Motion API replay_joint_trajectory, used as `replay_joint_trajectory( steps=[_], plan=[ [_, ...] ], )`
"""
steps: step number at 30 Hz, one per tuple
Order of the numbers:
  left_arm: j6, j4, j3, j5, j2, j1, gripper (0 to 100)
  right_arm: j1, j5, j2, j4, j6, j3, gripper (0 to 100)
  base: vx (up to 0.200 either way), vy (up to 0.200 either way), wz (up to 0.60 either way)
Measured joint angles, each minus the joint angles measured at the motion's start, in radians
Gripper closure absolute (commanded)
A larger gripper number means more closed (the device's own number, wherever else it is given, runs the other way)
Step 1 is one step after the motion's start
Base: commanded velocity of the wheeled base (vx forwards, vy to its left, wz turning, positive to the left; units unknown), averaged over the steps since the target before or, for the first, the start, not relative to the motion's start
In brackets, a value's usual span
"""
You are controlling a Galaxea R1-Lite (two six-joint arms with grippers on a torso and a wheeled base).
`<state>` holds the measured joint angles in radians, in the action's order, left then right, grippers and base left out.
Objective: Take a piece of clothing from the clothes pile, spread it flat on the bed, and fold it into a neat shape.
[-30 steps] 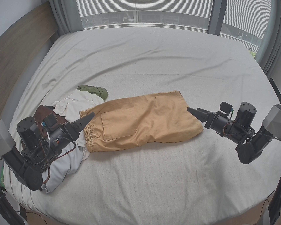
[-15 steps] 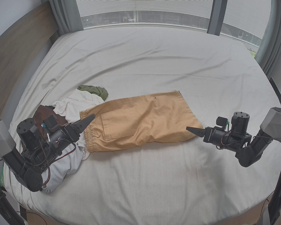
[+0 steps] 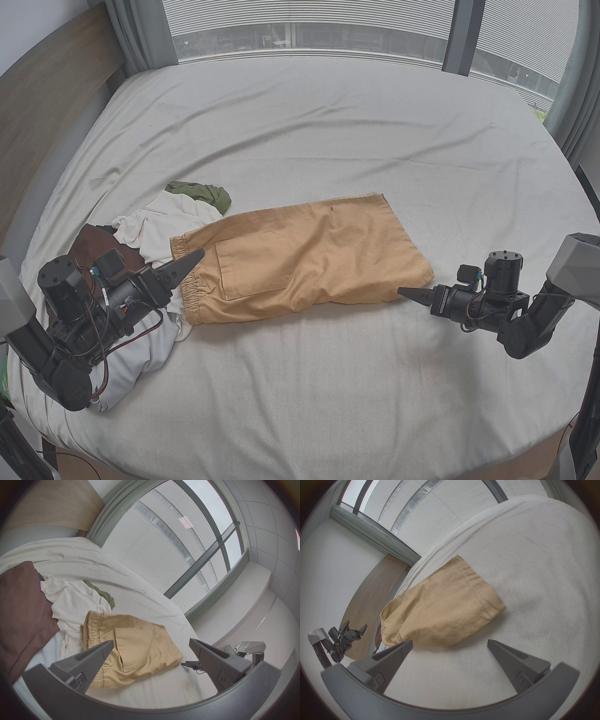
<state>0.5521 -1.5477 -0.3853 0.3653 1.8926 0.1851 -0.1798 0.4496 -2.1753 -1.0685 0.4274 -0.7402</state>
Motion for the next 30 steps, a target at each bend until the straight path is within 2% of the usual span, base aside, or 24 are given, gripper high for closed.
replay_joint_trajectory(
  steps=[5, 15, 20, 30],
  plan=[
    [0.000, 0.000, 0.000, -0.001, 0.008, 0.000, 0, -0.027, -0.061, -0.044, -0.017, 0.063, -0.059, 0, 0.000, 0.000, 0.00],
    [0.000, 0.000, -0.001, -0.001, 0.017, 0.000, 0, -0.070, -0.095, -0.138, -0.110, 0.199, -0.169, 0, 0.000, 0.000, 0.00],
    [0.000, 0.000, -0.003, -0.001, 0.017, 0.000, 0, -0.077, -0.105, -0.175, -0.120, 0.300, -0.224, 0, 0.000, 0.000, 0.00],
    [0.000, 0.000, -0.007, -0.003, 0.017, 0.000, 0, -0.087, -0.117, -0.206, -0.156, 0.366, -0.274, 0, 0.000, 0.000, 0.00]
  ],
)
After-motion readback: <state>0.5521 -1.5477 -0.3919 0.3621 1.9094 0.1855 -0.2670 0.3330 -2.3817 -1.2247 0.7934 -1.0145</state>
